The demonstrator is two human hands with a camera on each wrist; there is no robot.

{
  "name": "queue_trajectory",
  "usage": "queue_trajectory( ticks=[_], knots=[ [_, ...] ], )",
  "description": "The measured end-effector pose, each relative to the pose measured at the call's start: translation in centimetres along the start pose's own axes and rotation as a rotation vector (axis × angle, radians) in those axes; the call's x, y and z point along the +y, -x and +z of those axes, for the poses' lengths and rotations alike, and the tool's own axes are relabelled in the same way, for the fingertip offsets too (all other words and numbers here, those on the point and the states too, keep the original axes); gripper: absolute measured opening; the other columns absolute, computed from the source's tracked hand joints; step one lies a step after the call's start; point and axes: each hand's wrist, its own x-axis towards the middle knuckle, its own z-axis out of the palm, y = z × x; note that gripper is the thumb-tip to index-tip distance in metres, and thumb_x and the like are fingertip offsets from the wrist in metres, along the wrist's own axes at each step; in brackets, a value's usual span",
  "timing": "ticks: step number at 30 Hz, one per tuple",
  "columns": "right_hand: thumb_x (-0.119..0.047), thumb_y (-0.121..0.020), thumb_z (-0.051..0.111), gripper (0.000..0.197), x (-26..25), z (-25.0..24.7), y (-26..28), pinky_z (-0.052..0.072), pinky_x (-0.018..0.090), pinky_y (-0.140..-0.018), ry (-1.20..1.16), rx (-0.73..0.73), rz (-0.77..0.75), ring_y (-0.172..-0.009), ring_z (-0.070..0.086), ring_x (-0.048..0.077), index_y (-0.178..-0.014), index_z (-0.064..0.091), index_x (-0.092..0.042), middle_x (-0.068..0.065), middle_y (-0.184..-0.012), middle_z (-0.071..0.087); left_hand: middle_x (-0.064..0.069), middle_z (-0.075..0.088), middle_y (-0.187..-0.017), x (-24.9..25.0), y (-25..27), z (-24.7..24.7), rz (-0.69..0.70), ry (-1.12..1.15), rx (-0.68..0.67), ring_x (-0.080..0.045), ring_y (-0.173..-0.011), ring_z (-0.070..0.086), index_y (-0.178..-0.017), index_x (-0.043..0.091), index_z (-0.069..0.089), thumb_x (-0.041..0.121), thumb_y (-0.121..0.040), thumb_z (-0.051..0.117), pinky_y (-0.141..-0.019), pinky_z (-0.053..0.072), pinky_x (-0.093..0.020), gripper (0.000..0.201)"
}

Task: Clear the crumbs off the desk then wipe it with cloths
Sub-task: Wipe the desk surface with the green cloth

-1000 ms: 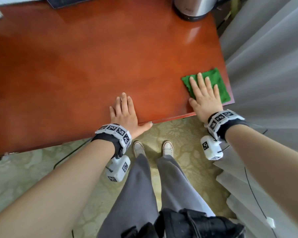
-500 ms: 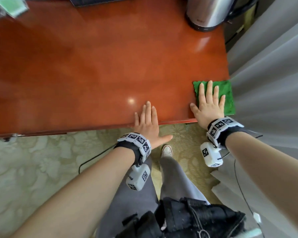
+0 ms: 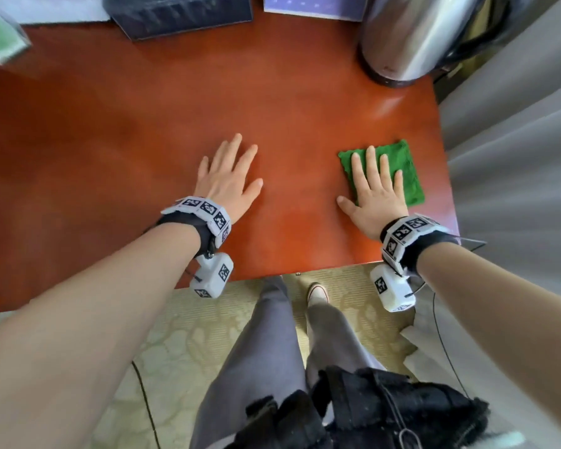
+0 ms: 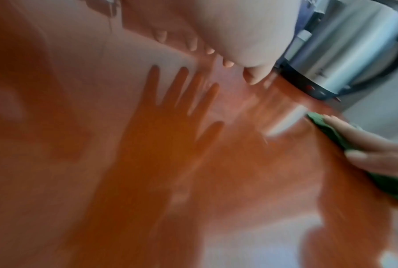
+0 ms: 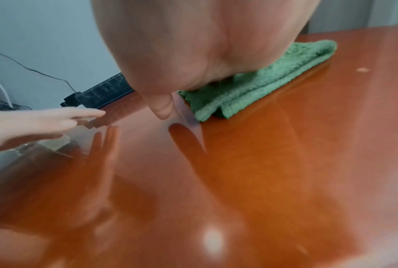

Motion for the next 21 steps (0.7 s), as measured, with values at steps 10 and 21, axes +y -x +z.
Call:
queue_trajectory(
  ticks=[10,21],
  knots=[
    [-0.051,-0.096,0.040,0.081,-7.7,-3.1,-9.3,-0.008,0.051,-0.120,-0.111,0.024,0.049,-0.150,-0.015,0.025,-0.156,-0.009,-0.028,-0.001,-0.163,-0.020,0.005,-0.023,-0.162,-4.2,-4.4,-1.7,-0.088,-0.099,-0.161,-0.025,-0.151,-0.012,-0.153,0.042,-0.011,0.069,-0.093,0.022,-0.115,0.007,-0.066,0.074],
    [-0.038,-0.097,0.050,0.079,-4.2,-3.7,-7.4,-0.007,0.044,-0.121,-0.121,-0.047,-0.056,-0.151,-0.013,0.019,-0.156,-0.003,-0.037,-0.008,-0.163,-0.016,-0.001,-0.020,-0.163,-4.4,-3.5,-1.3,-0.028,-0.145,-0.162,-0.031,-0.151,-0.006,-0.154,0.036,-0.014,0.079,-0.085,0.024,-0.114,0.014,-0.065,0.089]
  ],
)
